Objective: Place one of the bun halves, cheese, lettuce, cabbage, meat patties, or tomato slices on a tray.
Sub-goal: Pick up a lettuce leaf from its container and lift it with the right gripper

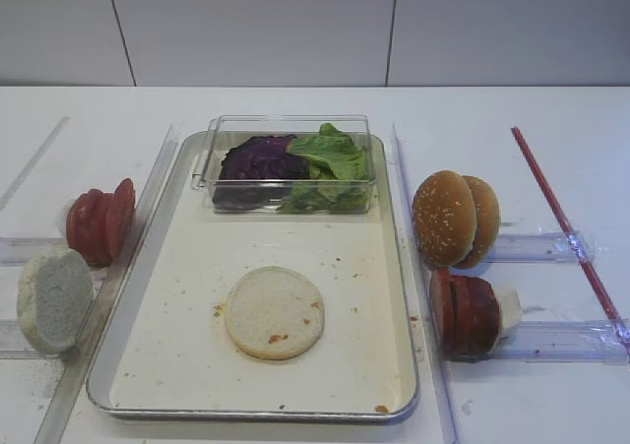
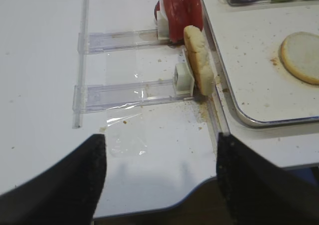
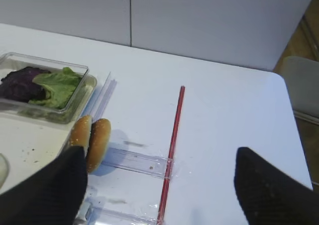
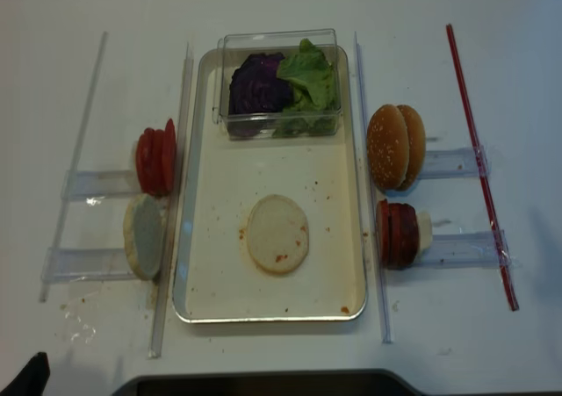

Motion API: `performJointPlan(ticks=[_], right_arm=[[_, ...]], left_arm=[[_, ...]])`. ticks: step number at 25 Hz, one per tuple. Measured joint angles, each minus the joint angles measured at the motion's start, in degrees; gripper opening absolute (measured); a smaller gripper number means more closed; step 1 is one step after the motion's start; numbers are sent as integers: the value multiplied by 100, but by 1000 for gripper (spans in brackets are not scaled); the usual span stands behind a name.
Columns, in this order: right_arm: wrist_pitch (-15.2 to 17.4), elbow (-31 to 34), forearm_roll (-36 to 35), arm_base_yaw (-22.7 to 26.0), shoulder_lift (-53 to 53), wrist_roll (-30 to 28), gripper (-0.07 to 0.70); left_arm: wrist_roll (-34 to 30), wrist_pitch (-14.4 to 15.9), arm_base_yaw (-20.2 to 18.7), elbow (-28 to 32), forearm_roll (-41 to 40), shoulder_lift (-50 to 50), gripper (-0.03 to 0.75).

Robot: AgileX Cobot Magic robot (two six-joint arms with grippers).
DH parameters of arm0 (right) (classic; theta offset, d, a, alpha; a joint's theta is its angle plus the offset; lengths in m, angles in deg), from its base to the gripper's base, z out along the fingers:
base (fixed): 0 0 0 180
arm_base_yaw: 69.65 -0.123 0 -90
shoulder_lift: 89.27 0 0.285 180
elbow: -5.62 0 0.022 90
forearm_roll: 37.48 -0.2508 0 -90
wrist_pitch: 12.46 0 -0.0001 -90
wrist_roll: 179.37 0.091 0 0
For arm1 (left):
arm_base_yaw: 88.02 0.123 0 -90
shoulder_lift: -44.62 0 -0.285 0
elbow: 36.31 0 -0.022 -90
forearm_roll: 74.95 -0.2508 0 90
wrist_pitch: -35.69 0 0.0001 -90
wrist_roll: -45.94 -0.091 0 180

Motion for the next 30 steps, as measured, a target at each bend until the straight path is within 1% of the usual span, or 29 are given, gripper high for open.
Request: performJointPlan(ticks=[9, 17, 23, 25, 30], right_arm=[[388, -973, -414, -191, -1446, -254, 589], [625, -2055, -487, -589, -2729, -513, 583], [983, -2847, -597, -613, -3667, -616, 577], [1099, -3121, -726, -613, -3973, -768, 568], [1193, -3764, -1034, -623, -4674, -1008, 558]], left_arm=[[0, 0, 0, 0, 0, 0, 436], [0, 0, 0, 0, -31, 0, 436], [0, 0, 0, 0, -31, 0, 436], [0, 0, 0, 0, -31, 0, 436], [0, 0, 0, 0, -31, 0, 436]])
